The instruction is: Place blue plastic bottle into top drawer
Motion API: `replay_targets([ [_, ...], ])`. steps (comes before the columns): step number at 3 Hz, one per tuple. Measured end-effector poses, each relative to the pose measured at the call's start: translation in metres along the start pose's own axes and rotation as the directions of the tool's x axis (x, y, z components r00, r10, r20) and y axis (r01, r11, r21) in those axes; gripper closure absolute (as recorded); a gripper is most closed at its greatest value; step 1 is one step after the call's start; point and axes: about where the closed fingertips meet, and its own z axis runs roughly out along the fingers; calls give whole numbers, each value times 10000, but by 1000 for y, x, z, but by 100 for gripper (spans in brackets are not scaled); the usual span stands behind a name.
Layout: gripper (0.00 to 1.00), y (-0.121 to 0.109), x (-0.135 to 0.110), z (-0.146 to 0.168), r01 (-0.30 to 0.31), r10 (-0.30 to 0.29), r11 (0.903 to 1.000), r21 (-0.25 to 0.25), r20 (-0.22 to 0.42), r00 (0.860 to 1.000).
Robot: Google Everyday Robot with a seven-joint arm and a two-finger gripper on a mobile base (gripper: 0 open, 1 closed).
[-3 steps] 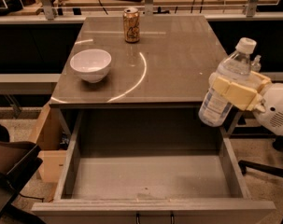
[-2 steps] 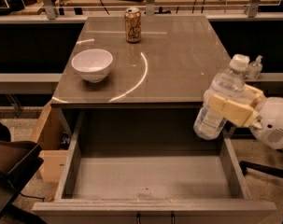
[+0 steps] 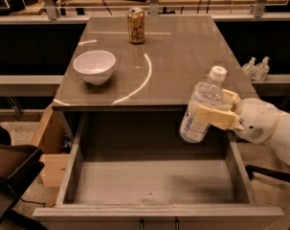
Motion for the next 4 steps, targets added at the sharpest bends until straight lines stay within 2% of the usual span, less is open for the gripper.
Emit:
replay_targets([
  [1, 100, 1, 1, 10, -8, 9, 9995, -323, 27, 10000],
  [2, 100, 1, 1, 10, -8, 9, 9995, -321, 27, 10000],
  [3, 100, 7, 11, 20, 344, -368, 9974, -641, -370, 9986],
  [4, 100, 21, 33, 28, 649, -767, 9897, -1278, -897, 9930],
])
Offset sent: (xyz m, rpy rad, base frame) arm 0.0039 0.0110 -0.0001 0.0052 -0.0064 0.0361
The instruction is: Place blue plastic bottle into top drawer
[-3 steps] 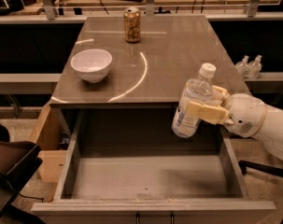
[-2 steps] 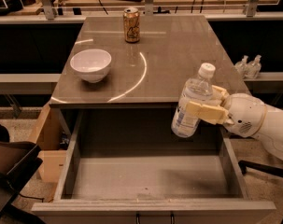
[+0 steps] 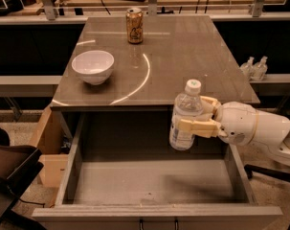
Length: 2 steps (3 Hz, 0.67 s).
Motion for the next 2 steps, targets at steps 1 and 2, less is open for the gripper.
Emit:
replay_targets([
  [1, 100, 21, 30, 19, 183, -214, 9989, -442, -703, 9973],
  [2, 100, 49, 81, 64, 78, -175, 9944, -1052, -921, 9956],
])
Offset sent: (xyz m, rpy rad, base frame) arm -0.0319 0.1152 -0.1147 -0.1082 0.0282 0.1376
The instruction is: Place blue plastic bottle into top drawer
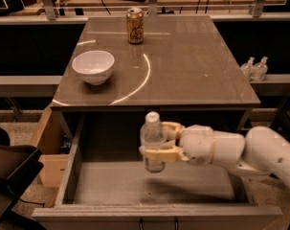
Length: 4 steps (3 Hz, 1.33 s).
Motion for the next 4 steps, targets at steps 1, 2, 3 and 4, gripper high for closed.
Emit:
replay_targets([
  [1, 100, 14, 32, 36, -95, 96, 9998, -165, 66, 9999],
  [2, 100, 22, 56, 65, -55, 58, 9997, -233, 169, 9998],
  [3, 100, 25, 75, 83, 68, -66, 9997, -221, 79, 9999],
  [4, 100, 22, 92, 96, 358, -360, 9993, -146, -147, 9992],
])
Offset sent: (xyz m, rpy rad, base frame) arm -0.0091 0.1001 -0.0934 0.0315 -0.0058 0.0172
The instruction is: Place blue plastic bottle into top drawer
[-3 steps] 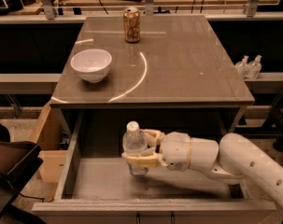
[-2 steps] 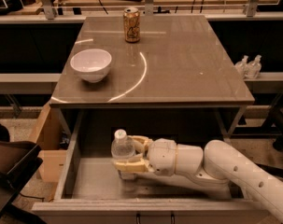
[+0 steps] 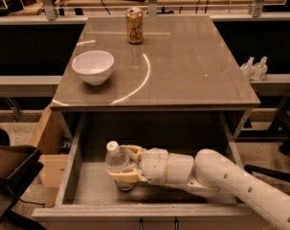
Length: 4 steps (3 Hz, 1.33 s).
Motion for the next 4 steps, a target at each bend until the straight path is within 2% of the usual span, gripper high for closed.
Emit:
replay_targets([
  [1, 100, -10, 10, 4, 375, -371, 9991, 178, -232, 9990],
  [2, 100, -14, 12, 3, 397, -389, 9988, 283, -288, 9988],
  [3, 84, -14, 11, 3, 397, -389, 9988, 282, -289, 9988],
  [4, 59, -13, 10, 4, 402, -395, 9989, 255, -283, 9988],
])
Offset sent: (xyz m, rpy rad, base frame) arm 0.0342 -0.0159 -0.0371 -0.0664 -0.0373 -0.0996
